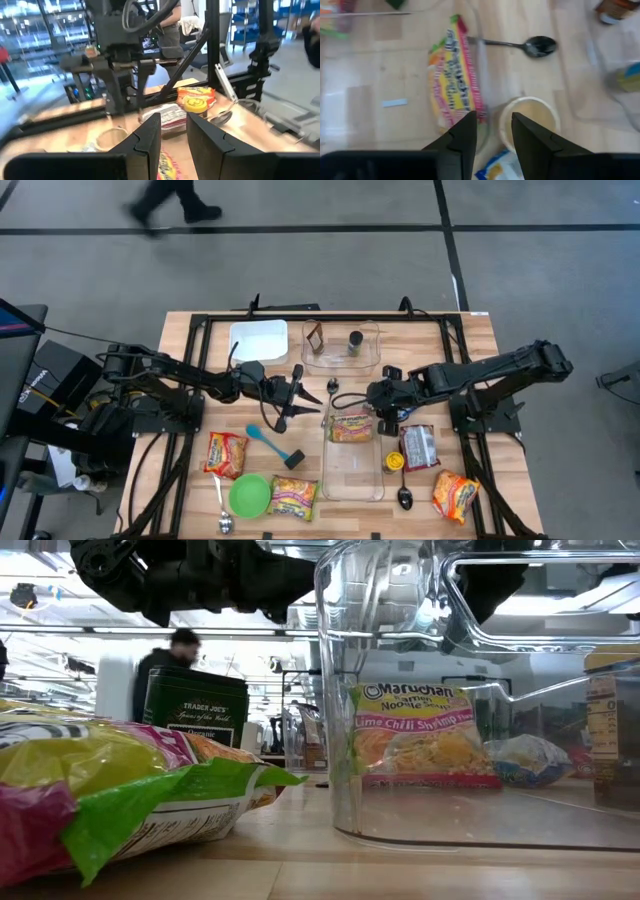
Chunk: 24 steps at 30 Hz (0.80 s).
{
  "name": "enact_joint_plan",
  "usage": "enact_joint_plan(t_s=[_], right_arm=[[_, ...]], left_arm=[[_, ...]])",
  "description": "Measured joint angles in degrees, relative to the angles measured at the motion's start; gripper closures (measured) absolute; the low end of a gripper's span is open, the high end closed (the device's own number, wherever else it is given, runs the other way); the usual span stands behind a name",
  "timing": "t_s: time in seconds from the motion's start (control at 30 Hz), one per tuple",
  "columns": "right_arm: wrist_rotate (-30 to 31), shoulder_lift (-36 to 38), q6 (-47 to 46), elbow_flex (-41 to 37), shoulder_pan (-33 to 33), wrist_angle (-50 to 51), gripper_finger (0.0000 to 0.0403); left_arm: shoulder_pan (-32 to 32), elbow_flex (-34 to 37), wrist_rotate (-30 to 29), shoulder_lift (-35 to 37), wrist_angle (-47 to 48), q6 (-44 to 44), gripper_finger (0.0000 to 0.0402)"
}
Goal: Pick & Place Food Item
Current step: Put the gold seasoning bottle into the top transparent bin
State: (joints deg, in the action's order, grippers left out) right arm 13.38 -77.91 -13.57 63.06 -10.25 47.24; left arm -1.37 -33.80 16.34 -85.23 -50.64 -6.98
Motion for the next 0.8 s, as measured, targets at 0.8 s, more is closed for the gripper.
enact_joint_plan(t_s=[0.8], right_arm=[[17.51,6.49,-0.62,0.21,8.87,6.36,0.0342]], left_arm=[[2.51,0.04,-16.58,25.53,42.03,16.16,0.0314]])
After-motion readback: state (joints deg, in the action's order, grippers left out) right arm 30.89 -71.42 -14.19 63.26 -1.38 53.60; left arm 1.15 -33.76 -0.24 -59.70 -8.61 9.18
